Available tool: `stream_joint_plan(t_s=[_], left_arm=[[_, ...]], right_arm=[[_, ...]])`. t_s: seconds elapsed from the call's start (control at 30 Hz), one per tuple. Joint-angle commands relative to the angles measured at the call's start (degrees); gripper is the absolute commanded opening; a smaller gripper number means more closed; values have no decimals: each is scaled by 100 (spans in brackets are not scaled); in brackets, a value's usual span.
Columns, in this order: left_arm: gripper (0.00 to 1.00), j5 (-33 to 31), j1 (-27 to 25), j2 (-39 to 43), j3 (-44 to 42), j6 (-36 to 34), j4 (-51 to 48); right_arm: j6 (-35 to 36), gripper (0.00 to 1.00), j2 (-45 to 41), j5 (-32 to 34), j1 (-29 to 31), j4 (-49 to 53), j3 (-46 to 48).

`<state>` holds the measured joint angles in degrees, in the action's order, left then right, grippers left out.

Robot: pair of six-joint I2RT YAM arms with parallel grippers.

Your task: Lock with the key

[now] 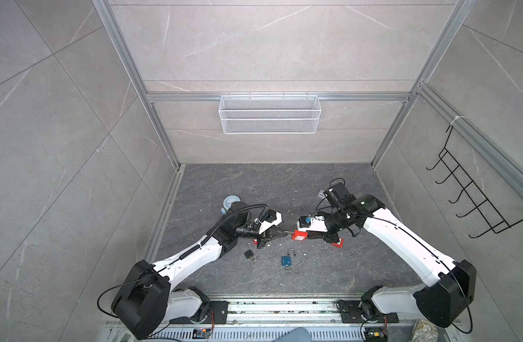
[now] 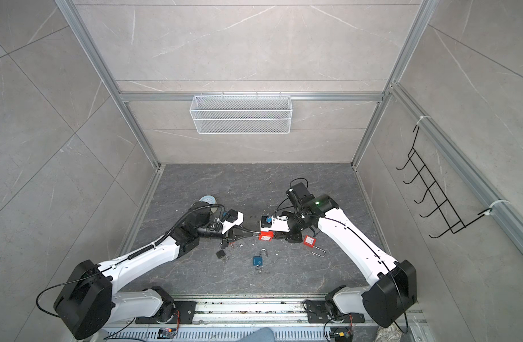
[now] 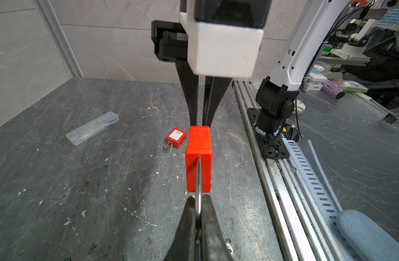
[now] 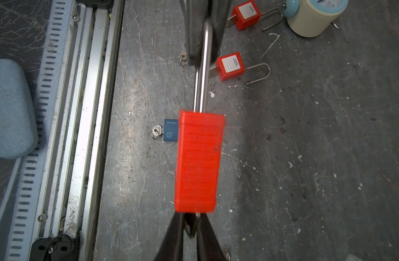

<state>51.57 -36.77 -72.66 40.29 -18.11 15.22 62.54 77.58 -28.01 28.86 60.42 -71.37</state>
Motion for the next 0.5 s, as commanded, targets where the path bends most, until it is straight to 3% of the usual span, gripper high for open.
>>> stream_joint_plan(t_s=[0.0, 0.13, 0.47], left_arm=[[0, 206, -23, 173, 235, -180, 262], [0, 160, -27, 209, 284, -277, 140], [0, -138, 21, 349, 594, -1076, -993]], right_arm=[[100, 12, 71, -192, 13, 158, -94], [157, 1, 101, -120, 14, 201, -92], [179, 0, -77, 117, -517, 250, 123]])
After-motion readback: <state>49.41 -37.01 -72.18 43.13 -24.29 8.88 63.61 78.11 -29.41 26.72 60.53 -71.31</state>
